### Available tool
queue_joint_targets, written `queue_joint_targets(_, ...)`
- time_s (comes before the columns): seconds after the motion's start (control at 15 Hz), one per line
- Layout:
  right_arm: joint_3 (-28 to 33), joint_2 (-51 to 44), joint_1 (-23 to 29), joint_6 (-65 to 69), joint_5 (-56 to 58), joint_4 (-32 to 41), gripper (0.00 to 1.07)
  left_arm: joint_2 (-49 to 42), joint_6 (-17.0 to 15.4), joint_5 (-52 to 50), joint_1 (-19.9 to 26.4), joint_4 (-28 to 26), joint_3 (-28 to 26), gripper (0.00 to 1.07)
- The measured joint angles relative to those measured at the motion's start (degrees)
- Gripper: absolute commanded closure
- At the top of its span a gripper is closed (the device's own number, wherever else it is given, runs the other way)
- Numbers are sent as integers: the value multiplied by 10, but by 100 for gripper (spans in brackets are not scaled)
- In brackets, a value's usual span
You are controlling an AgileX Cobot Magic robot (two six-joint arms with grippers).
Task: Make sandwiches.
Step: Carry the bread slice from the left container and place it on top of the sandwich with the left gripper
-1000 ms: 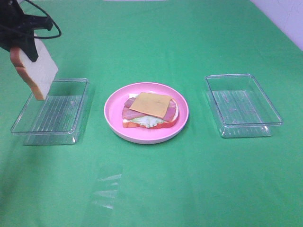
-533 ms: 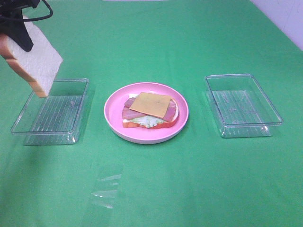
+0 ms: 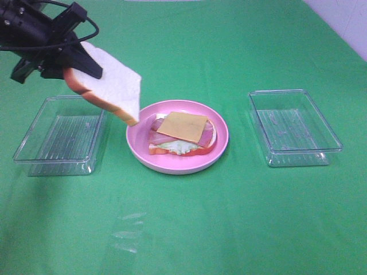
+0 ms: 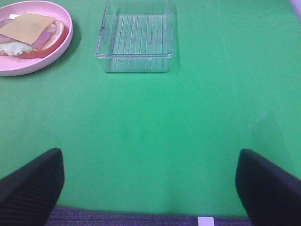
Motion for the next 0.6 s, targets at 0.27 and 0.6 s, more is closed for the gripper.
queue_joint_targets(0.27, 0, 0, 0, 0, 0, 0, 14, 68, 108, -70, -85, -160, 1, 107)
queue_joint_targets(0.6, 0, 0, 0, 0, 0, 0, 14, 133, 127, -162, -146, -212, 1, 107)
